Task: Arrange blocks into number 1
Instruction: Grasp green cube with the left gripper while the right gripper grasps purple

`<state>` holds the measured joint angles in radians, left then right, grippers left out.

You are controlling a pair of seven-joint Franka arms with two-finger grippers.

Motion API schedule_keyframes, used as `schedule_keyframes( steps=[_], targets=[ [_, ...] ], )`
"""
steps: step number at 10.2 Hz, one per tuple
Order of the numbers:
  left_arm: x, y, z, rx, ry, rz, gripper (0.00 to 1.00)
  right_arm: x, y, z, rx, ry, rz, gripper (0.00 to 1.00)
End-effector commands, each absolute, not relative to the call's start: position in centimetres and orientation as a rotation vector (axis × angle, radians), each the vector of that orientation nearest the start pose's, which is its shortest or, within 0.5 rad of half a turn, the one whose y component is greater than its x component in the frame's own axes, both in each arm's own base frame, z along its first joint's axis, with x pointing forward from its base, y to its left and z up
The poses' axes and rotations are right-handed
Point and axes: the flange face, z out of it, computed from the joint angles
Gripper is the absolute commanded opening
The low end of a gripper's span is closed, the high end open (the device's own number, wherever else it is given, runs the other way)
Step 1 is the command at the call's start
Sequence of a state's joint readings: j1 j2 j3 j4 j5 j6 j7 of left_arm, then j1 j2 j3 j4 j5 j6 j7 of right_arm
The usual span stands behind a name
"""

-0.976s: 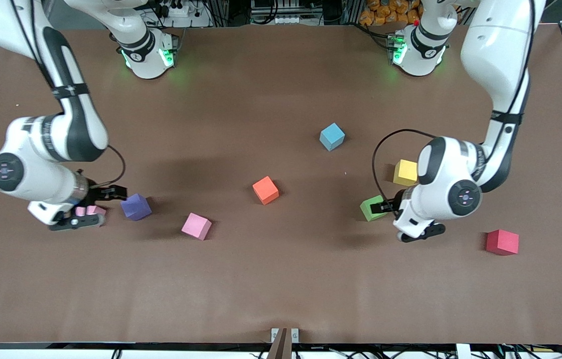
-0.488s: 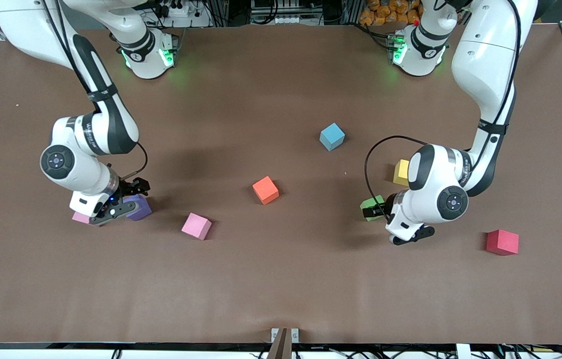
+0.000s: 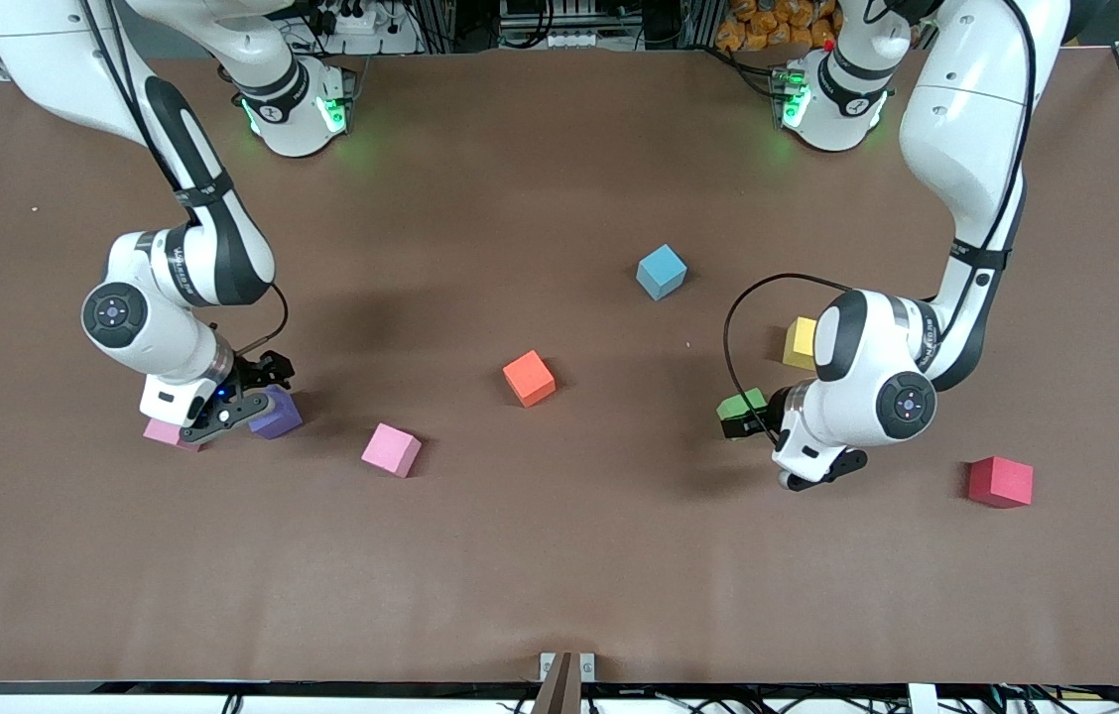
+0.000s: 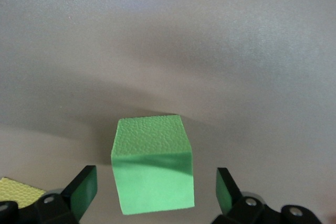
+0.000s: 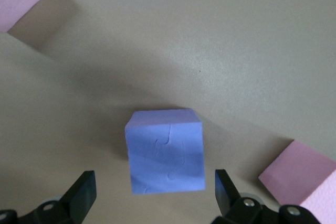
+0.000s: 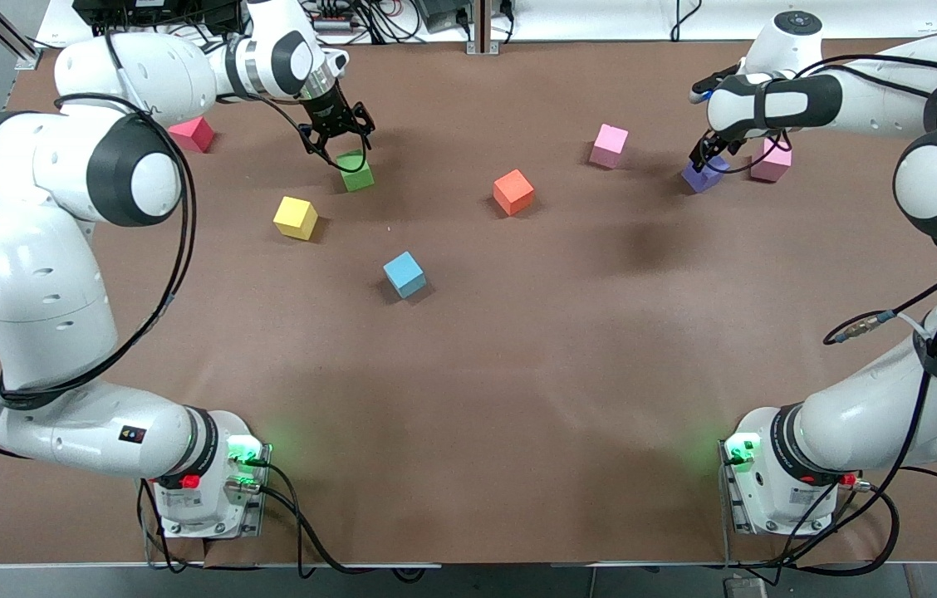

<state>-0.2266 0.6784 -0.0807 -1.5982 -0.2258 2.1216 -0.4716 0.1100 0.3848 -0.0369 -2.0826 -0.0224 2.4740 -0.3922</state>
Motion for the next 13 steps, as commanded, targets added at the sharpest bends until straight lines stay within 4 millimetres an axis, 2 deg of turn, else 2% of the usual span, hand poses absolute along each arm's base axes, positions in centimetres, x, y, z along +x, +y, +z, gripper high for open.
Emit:
schedule_keyframes(
  steps=[1,6,9,10,11,12,13],
  targets=[
    [65.0,-20.9,21.9,-3.246,-0.557,0.389,1.00,58.8,4.0,22.6,-3.073,-0.823,-0.048,1.00],
    [64.4,-21.3,20.2,-3.241,-0.568,0.422,1.00,59.0,3.1,20.8,-3.077,-0.817,-0.079,1.00],
    [64.1,-21.8,18.5,-3.232,-0.566,0.438,1.00,59.1,2.6,20.2,-3.079,-0.819,-0.097,1.00],
    [63.8,-22.3,18.3,-3.227,-0.565,0.443,0.96,59.1,2.6,20.1,-3.078,-0.824,-0.097,0.67],
    [63.8,-22.3,18.3,-3.223,-0.567,0.447,0.79,59.0,3.1,19.9,-3.075,-0.831,-0.093,0.09],
    [63.8,-22.3,18.5,-3.223,-0.565,0.450,0.67,58.9,3.2,19.8,-3.073,-0.833,-0.088,0.00],
    [63.8,-22.4,19.0,-3.222,-0.556,0.445,0.63,58.6,3.2,19.6,-3.074,-0.823,-0.074,0.00]
  ],
)
